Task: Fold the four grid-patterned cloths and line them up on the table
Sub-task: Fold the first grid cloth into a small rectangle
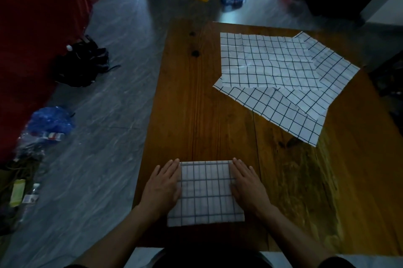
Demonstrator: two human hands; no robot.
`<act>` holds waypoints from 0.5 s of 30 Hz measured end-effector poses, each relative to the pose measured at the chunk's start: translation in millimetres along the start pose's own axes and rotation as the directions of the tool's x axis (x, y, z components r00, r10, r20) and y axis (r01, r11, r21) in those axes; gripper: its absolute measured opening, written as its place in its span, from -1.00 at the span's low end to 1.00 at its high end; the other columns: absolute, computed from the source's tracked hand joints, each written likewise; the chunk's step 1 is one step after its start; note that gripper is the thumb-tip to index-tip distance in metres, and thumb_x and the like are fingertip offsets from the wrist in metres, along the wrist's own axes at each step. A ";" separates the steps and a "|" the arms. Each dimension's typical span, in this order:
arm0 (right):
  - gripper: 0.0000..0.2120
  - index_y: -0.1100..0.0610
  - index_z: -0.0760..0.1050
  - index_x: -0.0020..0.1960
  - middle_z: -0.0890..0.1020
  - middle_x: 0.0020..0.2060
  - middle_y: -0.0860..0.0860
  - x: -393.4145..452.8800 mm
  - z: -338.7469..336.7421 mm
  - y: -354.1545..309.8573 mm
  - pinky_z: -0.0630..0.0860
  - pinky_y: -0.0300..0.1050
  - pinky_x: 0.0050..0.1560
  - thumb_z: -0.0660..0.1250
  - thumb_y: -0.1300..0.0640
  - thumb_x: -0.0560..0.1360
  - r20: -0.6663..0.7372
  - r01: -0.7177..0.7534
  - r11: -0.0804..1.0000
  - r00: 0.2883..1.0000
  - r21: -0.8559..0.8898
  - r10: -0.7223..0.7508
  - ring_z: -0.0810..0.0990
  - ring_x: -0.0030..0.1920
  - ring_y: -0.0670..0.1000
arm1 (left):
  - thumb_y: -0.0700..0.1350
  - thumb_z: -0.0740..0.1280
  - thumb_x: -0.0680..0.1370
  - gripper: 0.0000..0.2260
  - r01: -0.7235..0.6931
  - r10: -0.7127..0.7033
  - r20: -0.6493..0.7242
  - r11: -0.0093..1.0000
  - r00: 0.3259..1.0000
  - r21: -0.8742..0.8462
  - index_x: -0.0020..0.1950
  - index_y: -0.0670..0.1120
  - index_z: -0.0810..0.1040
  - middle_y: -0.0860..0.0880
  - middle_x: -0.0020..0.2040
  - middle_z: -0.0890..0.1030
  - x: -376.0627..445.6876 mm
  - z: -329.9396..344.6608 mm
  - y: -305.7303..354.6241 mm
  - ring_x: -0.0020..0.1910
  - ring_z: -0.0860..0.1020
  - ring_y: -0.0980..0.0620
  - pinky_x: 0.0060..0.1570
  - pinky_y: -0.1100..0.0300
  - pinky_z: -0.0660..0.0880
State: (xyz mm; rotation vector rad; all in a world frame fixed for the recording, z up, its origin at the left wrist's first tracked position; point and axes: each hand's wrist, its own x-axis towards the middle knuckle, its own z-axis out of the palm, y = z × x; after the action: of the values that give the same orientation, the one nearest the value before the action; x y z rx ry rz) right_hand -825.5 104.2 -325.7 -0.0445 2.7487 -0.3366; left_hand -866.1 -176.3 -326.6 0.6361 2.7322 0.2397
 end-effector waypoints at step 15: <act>-0.34 -0.03 0.24 0.47 0.33 0.40 0.02 44.6 -26.1 -22.3 0.15 0.06 0.45 0.42 -0.05 0.45 -0.033 -0.088 0.995 0.996 -0.038 0.087 0.21 0.44 0.08 | 0.00 0.38 0.50 -0.46 0.025 -0.025 -0.036 1.000 0.999 -0.006 0.45 0.02 0.31 0.00 0.35 0.42 48.9 -27.0 26.2 0.34 0.34 -0.01 0.33 0.08 0.29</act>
State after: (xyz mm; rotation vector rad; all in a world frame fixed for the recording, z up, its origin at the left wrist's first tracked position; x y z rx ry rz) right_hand -876.8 85.2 -312.8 0.0716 2.7779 -0.2608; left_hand -906.6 -133.3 -308.7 0.6014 2.7716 0.2554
